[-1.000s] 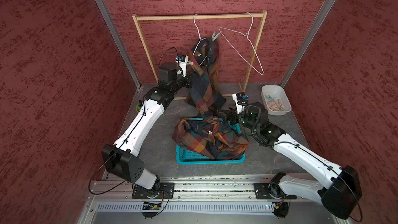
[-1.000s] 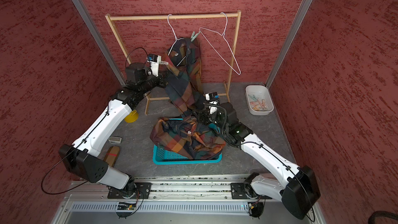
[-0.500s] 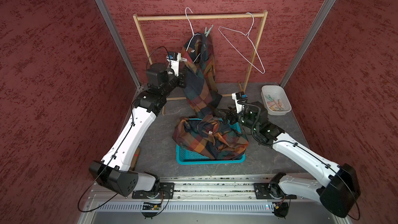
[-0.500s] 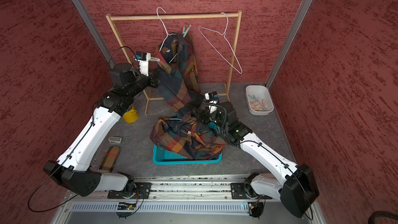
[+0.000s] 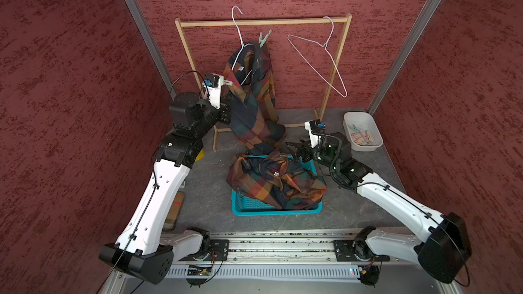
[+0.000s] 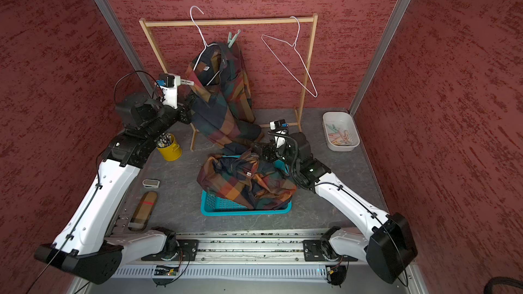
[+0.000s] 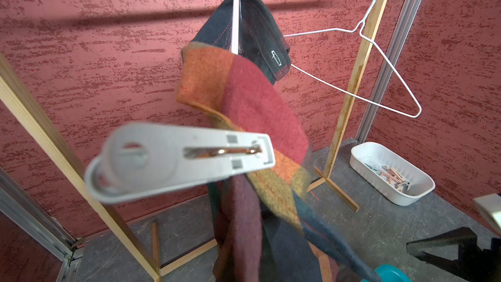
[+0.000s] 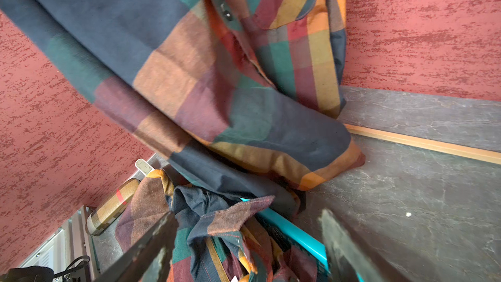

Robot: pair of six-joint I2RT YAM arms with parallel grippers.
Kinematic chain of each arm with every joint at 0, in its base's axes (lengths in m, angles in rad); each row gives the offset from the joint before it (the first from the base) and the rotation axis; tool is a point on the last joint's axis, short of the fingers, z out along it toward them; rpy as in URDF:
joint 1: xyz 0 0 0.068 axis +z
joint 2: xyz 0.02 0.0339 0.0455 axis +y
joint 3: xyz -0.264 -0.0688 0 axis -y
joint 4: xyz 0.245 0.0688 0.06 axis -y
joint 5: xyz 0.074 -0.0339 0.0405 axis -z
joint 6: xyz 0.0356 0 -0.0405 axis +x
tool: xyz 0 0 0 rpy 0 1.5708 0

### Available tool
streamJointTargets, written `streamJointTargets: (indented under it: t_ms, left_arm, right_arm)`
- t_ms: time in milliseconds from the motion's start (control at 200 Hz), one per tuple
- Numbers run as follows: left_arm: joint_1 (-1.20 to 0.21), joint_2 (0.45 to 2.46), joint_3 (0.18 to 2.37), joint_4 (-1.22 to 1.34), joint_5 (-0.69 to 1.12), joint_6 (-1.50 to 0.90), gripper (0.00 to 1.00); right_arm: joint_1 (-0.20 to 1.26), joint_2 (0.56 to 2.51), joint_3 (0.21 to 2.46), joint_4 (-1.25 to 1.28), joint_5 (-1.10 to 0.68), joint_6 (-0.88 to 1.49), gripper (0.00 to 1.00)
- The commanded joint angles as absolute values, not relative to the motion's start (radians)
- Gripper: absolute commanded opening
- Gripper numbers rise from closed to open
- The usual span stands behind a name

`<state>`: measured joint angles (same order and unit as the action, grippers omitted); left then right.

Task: Remove the clothespins securing long-sleeve shirts to the hanger
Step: Pick up the hanger from the clothesline.

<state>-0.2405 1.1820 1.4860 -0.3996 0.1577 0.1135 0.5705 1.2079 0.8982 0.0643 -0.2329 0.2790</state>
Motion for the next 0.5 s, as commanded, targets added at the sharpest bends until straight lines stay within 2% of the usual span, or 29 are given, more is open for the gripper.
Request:
streamJointTargets:
  t_ms: [0, 260, 491]
  left_arm:
    - [-0.216, 1.136, 1.477, -0.386, 0.232, 0.156, 0.00]
    - [-0.110, 1.041, 1.369, -0.354, 0.409, 0.147, 0.00]
    - [0.032, 1.015, 1.370, -0.124, 0.717, 0.029, 0.00]
  right_arm:
    - [0.560, 1.210, 0.940, 0.097, -0.247, 0.270, 0.87]
    - [0.502, 1.201, 0.919, 0.105, -0.261, 0.275, 0.92]
    - [0.432, 1.224, 0.918, 0.125, -0.274, 0.263, 0.96]
